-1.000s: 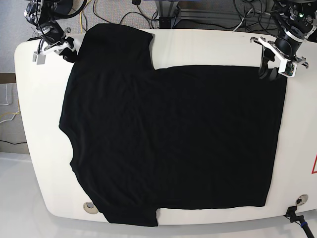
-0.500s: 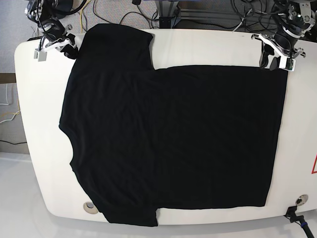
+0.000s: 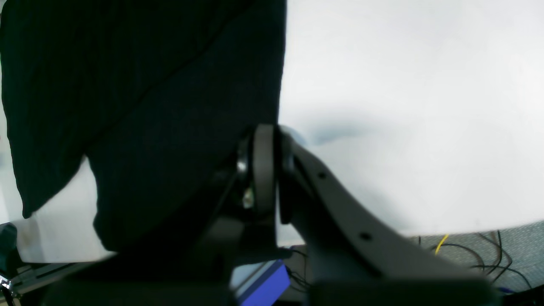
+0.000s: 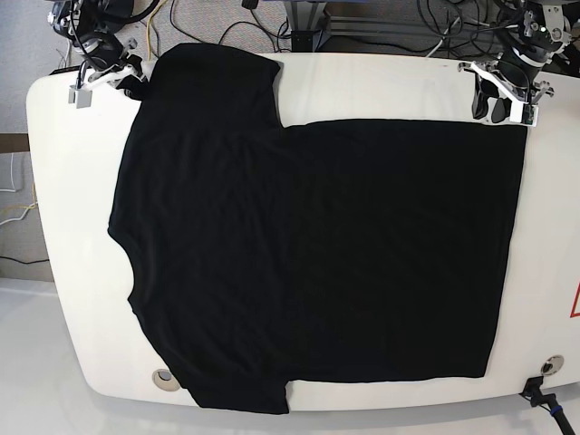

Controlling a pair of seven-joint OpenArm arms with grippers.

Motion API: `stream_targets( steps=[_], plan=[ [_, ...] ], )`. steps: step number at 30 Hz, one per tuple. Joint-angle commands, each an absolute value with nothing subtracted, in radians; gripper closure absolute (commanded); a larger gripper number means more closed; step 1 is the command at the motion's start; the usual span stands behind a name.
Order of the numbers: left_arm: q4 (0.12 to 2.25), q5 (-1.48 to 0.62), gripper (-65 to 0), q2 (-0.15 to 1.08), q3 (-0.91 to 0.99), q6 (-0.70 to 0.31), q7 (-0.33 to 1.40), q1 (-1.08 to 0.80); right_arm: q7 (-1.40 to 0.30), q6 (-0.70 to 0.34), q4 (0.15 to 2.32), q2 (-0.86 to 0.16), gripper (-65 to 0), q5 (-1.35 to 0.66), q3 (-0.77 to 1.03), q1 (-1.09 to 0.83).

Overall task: Fold the T-shirt properly
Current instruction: 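Lower both open grippers onto the shirt's shoulder edge, then close the right gripper on the shoulder corner near the collar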

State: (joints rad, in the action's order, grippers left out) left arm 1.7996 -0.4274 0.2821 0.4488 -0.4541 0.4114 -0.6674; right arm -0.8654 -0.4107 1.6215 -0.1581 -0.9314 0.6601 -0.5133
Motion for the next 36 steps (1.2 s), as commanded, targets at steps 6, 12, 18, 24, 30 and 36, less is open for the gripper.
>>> stream_targets(
  steps=[6,12,18,24,30,36],
  plan=[
    [1.816,-0.412,-20.3,0.283,0.447,-0.472,0.423,-0.674,-0.868,-0.397,1.629,-0.177,-4.1,-0.918,0.653,-0.501],
    [1.822,-0.412,-20.4,0.283,0.449,-0.472,0.423,-0.674,-0.868,-0.397,1.662,-0.177,-4.3,-0.918,0.654,-0.507],
    [1.824,-0.412,-24.6,0.285,0.449,-0.473,0.423,-0.674,-0.868,-0.397,1.785,-0.147,-28.0,-0.918,0.699,-0.541],
    [1.842,-0.417,-36.2,0.285,0.466,-0.473,0.423,-0.674,-0.871,-0.4,1.822,-0.128,-40.6,-0.921,0.716,-0.567],
    [1.848,-0.417,-36.3,0.278,0.545,-0.559,0.423,-0.676,-0.871,-0.4,1.819,-0.096,-40.6,-0.918,0.69,-0.587],
    [1.848,-0.418,-36.3,0.282,0.572,-0.572,0.423,-0.673,-0.871,-0.4,1.817,-0.091,-40.6,-0.918,0.687,-0.601]
  ],
)
